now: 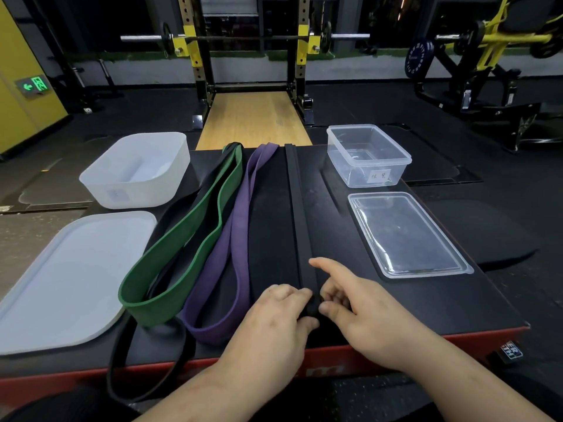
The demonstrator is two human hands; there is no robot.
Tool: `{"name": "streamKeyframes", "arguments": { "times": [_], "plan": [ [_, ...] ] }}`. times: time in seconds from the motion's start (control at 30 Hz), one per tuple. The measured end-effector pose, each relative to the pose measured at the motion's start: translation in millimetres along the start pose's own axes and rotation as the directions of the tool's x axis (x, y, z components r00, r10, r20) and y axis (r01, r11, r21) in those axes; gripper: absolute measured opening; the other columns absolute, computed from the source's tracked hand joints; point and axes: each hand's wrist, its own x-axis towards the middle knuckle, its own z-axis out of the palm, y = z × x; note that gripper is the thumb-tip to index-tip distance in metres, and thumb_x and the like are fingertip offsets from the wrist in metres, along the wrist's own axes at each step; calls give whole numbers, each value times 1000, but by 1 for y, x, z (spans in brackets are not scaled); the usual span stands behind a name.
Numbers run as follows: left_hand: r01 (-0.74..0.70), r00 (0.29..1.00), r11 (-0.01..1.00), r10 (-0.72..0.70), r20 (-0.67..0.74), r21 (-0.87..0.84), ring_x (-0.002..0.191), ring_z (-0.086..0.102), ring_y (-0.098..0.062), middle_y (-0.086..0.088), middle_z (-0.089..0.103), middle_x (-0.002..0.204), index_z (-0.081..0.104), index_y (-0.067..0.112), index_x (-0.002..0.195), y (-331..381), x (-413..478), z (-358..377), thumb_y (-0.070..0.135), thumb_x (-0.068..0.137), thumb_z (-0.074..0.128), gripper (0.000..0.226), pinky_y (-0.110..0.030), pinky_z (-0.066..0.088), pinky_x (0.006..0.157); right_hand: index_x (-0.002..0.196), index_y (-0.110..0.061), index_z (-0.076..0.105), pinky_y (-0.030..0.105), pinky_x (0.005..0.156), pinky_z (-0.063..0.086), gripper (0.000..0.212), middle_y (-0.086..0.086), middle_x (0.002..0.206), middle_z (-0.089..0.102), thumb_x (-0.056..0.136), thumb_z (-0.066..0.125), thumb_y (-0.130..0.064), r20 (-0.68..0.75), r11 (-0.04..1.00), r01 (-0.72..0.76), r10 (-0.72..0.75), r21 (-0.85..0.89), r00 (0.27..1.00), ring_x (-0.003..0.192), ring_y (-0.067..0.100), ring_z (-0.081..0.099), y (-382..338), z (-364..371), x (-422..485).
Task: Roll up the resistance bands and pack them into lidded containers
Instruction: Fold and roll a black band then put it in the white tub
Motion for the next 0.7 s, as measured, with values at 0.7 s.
{"name": "streamKeyframes", "arguments": {
  "times": [0.7],
  "plan": [
    [-19, 1000, 999, 19, 16, 28, 120, 44, -2, 13, 54, 124, 58, 27, 139, -13, 22, 0, 32, 99, 62, 40, 3, 20, 94, 115, -48, 63, 18, 78, 47, 28, -16, 92, 62, 91, 74, -40, -44, 999, -20, 19, -28, 999, 91, 2, 59, 9, -9, 8]
  ]
}}
